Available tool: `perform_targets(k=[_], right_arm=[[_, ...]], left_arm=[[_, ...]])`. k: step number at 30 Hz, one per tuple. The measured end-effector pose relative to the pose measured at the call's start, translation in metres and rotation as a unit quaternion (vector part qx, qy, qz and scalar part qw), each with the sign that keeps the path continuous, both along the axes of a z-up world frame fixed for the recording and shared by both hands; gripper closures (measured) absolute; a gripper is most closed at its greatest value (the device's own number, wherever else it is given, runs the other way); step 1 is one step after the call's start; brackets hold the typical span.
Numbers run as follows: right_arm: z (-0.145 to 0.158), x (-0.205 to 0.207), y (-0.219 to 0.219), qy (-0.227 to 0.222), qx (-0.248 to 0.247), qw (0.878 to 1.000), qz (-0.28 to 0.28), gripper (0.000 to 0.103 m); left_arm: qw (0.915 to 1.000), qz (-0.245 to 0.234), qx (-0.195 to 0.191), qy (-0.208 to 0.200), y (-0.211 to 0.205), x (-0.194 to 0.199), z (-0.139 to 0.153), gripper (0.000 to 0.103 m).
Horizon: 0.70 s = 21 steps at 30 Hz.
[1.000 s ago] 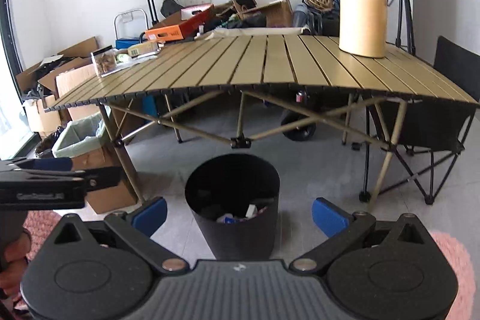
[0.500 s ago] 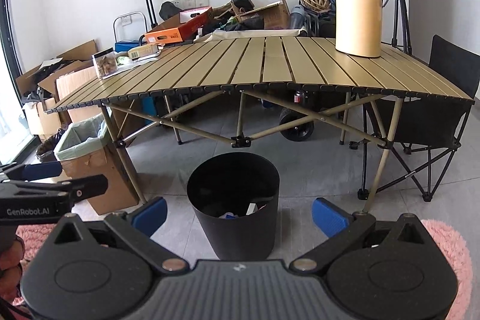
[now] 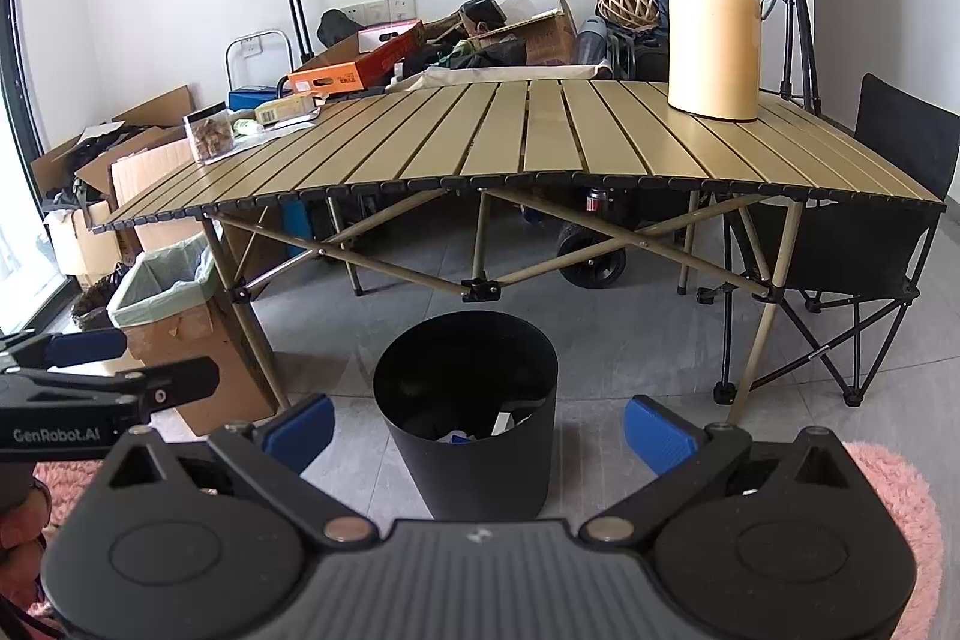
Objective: Collect trash
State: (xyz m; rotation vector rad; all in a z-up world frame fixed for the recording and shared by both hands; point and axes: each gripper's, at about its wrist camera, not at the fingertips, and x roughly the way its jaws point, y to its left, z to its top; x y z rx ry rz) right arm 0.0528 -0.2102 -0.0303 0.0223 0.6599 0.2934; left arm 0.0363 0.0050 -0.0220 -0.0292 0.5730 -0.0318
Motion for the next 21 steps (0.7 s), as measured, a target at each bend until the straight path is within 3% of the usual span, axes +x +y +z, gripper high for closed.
perform_targets(k=[21], right_arm=[[0.0013,-0.0013,-0.0023,-0.004,-0.001,1.000,0.000,0.000]], left_arm=[[1.0000,0.003,0.002,-0.006,0.0017,-0.0030,0.0042,0.000]])
